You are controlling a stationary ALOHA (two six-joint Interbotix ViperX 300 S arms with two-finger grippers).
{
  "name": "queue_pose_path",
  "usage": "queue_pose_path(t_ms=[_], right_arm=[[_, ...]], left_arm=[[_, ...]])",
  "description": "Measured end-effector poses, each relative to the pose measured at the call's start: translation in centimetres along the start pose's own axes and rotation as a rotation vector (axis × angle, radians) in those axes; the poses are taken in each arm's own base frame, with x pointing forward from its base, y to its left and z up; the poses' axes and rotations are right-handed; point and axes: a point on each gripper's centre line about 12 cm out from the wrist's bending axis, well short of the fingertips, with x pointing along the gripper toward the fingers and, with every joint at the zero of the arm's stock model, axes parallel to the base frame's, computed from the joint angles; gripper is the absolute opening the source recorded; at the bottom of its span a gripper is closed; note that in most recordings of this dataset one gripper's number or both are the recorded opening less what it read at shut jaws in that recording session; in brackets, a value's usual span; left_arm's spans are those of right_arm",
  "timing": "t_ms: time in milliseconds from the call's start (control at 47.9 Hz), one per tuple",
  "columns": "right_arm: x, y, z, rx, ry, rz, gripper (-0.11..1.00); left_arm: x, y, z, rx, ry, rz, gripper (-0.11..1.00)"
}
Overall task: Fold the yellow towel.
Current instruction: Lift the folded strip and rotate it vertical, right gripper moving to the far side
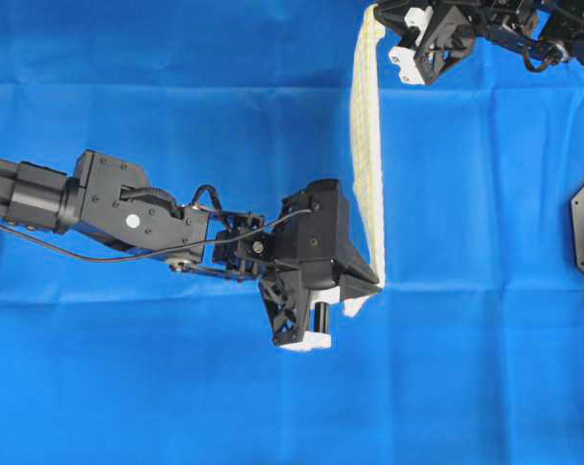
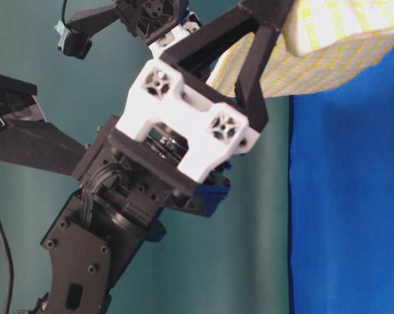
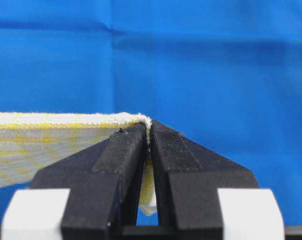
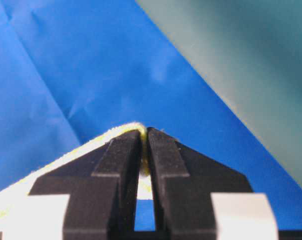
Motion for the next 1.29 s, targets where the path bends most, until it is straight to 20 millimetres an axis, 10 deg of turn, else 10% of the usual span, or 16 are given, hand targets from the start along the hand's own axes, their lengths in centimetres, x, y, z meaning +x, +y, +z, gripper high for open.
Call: queue_pose_path(t_ms=[542, 1293], right_arm=[[4.1, 0.6, -1.3, -0.019, 0.077, 0.003, 0.04], [9.4, 5.4, 0.2, -0.109, 0.125, 0.073, 0.04]], left_arm=[[1.4, 0.8, -4.7, -0.09, 0.017, 0.012, 0.03], [-3.8, 0.3, -7.5, -0.102, 0.073, 0.004, 0.03]])
